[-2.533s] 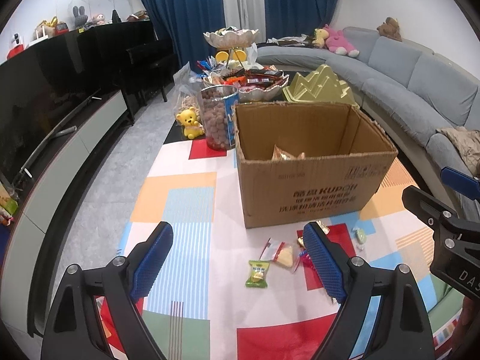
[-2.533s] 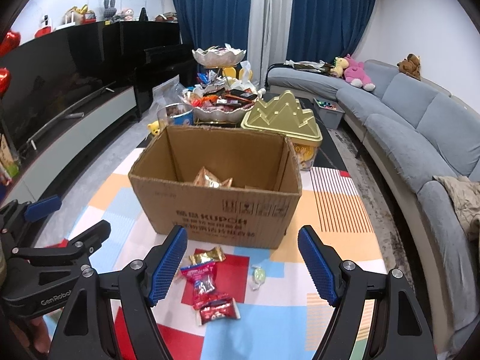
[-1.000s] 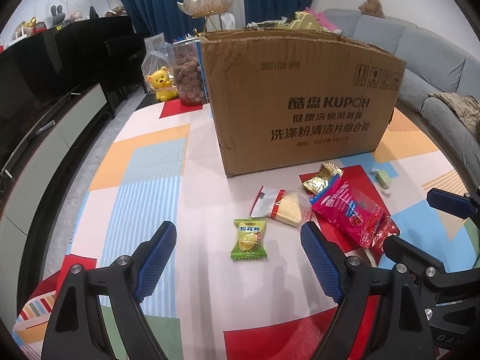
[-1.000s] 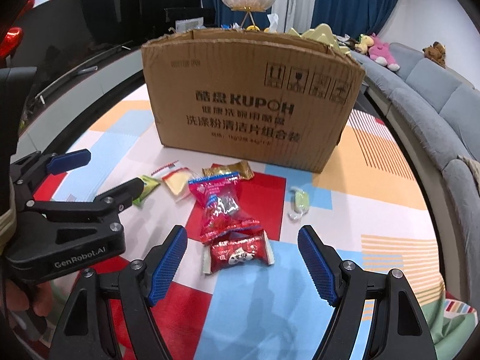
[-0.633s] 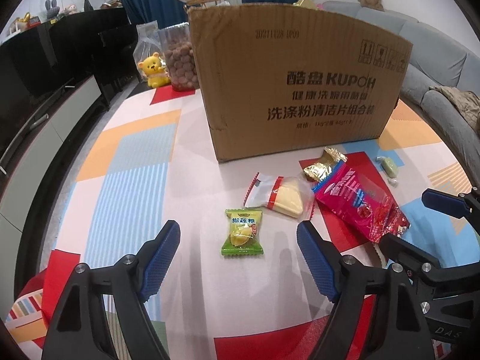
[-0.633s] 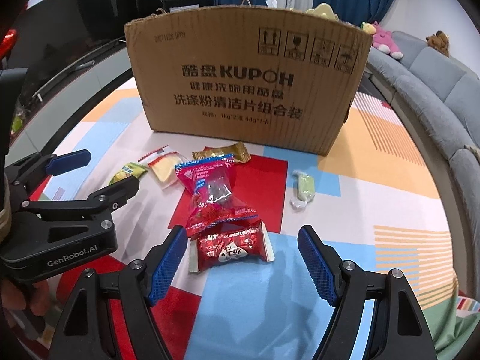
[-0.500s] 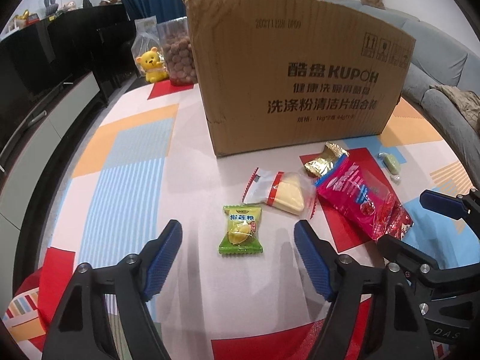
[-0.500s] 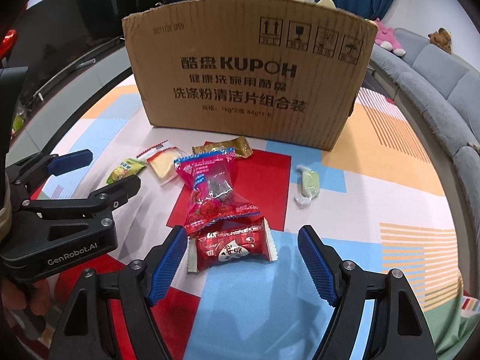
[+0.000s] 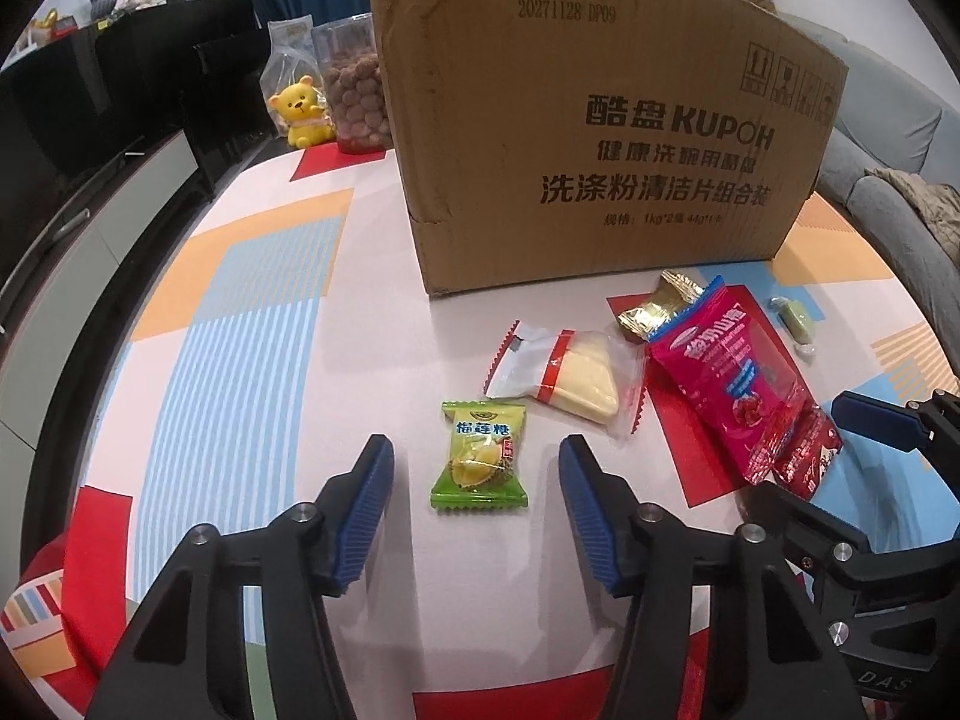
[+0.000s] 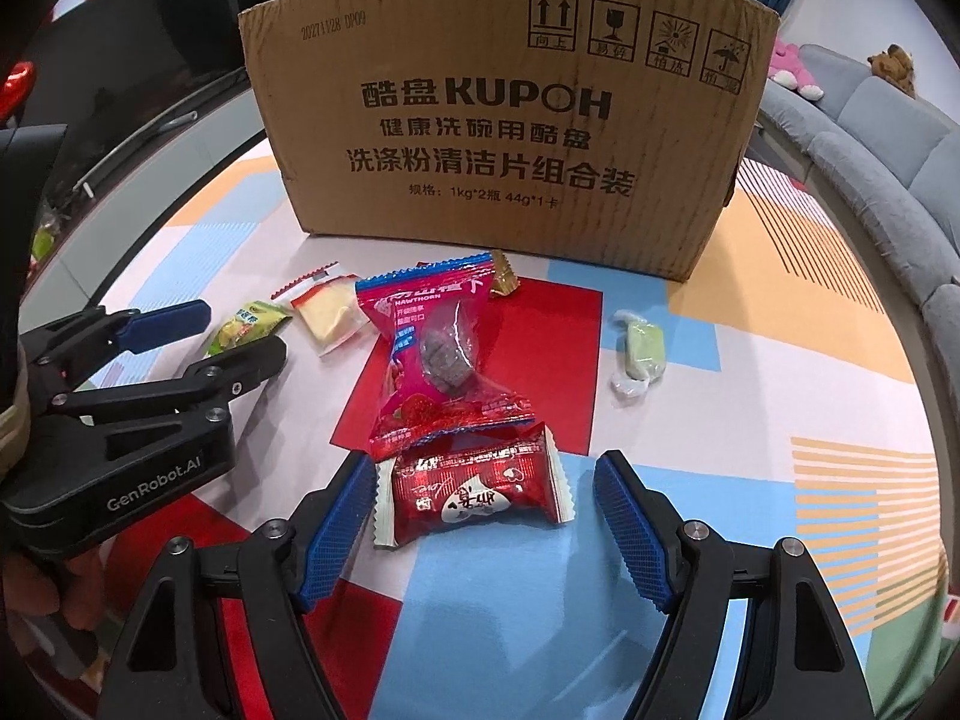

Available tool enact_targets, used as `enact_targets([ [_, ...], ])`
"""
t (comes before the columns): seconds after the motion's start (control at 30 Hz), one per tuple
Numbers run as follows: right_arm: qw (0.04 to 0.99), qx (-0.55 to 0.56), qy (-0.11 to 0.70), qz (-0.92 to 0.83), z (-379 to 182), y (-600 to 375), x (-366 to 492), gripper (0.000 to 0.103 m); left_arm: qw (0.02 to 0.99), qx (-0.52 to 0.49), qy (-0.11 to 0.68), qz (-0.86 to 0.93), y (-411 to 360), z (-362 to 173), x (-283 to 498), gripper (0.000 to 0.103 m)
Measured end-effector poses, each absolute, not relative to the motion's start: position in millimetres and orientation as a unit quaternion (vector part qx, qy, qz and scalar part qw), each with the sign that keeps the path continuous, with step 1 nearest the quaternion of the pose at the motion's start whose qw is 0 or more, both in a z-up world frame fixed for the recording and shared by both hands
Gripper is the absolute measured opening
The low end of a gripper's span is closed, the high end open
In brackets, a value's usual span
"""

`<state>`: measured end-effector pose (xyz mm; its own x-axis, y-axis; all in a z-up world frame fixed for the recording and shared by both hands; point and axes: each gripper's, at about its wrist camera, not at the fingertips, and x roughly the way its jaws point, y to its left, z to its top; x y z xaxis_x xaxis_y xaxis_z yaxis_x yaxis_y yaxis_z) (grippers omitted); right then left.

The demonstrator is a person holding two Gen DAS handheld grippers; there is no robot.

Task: Organize snacks
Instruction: 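Grasp the red chocolate-bar packet with the right tool while the left tool approaches the green candy, then close the left tool on the green-yellow candy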

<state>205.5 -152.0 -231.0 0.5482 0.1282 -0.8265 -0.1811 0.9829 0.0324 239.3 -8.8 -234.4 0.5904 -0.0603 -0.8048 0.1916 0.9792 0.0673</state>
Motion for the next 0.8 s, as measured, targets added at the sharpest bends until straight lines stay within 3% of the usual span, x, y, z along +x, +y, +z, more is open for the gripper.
enact_targets([
  [0.17,0.879,-0.030,0.467,0.092,-233.3,-150.7,204.6,0.066,0.889,0.073,0.445,-0.073,-9.0,-235.5,238.9,0.052],
  [0.4,0.881,-0.026,0.463,0.095,-230.7,-152.9,202.7,0.053,0.889,0.075,0.443,-0.086,-13.1,-234.8,237.1,0.030],
  [0.8,0.881,-0.024,0.462,0.096,-228.1,-153.6,203.8,0.050,0.888,0.083,0.444,-0.083,-14.6,-232.9,234.4,0.028],
])
